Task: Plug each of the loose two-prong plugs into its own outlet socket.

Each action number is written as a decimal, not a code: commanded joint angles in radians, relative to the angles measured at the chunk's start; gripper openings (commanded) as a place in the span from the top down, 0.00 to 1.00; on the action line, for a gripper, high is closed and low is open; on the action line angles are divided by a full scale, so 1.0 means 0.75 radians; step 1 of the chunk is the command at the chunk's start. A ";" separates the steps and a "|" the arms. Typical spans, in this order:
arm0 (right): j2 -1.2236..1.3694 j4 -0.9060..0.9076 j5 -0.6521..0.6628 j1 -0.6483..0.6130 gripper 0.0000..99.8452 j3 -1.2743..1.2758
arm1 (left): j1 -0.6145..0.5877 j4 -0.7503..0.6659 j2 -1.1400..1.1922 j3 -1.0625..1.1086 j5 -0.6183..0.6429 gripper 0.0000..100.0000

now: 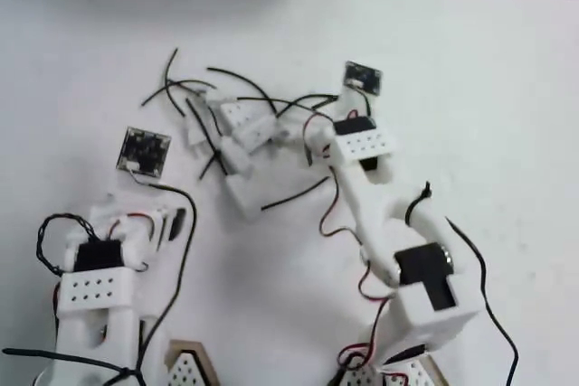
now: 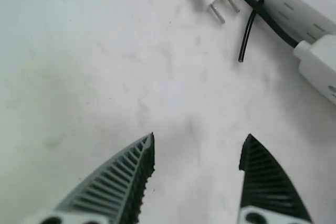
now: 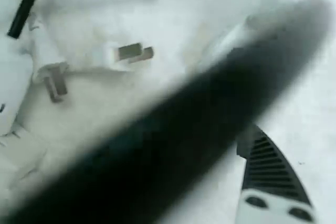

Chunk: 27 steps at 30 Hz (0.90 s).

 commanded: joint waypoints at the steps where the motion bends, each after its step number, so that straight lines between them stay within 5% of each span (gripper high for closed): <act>1: 0.073 -0.015 -0.055 0.056 0.75 -0.104 | -0.003 -0.027 -0.019 -0.008 -0.002 0.73; 9: 0.328 -0.009 -0.076 0.105 0.76 -0.315 | -0.003 -0.027 -0.019 -0.006 -0.002 0.73; 15: 0.330 -0.009 -0.047 0.189 0.93 -0.336 | -0.003 -0.027 -0.019 -0.006 -0.002 0.73; 27: 0.320 -0.179 0.671 0.371 0.98 -0.336 | -0.003 -0.027 -0.019 -0.006 -0.002 0.73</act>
